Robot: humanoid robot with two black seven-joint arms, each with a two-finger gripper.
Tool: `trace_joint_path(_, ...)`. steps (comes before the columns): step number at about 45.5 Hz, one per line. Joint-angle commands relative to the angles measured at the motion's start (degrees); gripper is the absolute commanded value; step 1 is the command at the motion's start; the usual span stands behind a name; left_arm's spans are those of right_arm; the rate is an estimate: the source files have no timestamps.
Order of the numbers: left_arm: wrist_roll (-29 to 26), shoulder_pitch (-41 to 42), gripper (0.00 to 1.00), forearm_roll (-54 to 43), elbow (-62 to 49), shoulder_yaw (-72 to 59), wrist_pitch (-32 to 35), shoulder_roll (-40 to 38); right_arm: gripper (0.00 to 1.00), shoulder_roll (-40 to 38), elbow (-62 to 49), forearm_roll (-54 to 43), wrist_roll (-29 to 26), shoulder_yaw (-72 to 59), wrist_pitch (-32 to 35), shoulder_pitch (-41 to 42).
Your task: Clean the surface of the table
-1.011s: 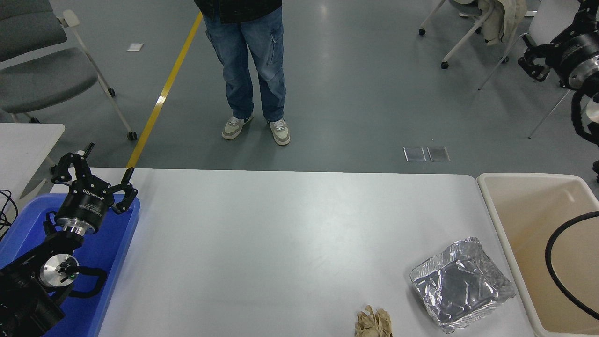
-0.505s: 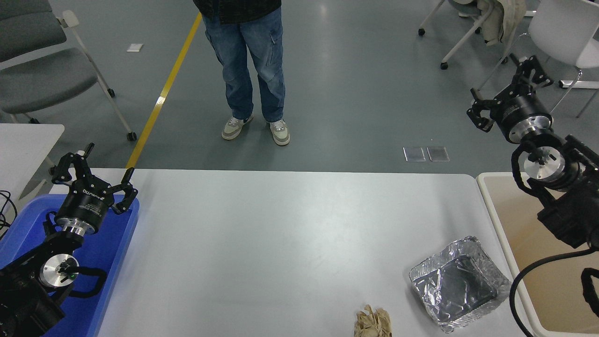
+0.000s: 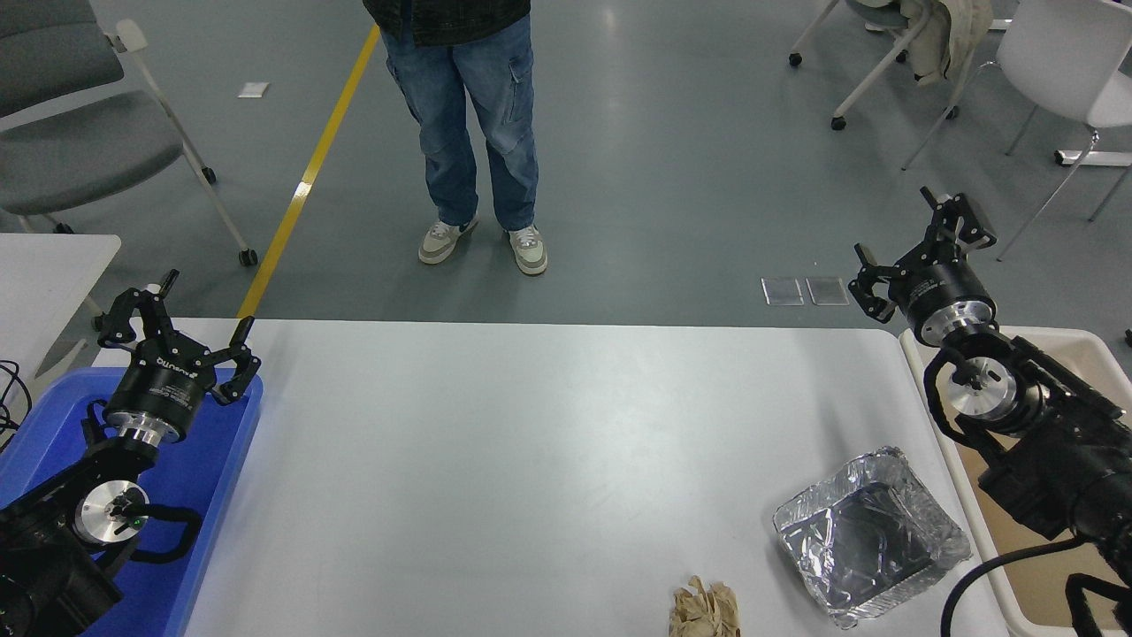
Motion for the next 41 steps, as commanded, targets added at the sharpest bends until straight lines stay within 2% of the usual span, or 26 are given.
trace_joint_path(1, 0.0, 0.0, 1.0, 0.0, -0.01, -0.01, 0.02, 0.01, 0.99, 1.47, 0.09, -0.13, 4.82, -0.06, 2.25, -3.44)
trace_joint_path(15, 0.0, 0.0, 1.0, 0.0, -0.01, -0.01, -0.07, 0.01, 0.99, 1.73, 0.26, -0.04, 8.96, 0.56, 2.51, -2.57)
trace_joint_path(41, 0.0, 0.0, 1.0, 0.0, 0.07, -0.01, 0.02, 0.01, 0.99, 0.68, -0.35, -0.04, 8.96, -1.02, 2.16, -0.55)
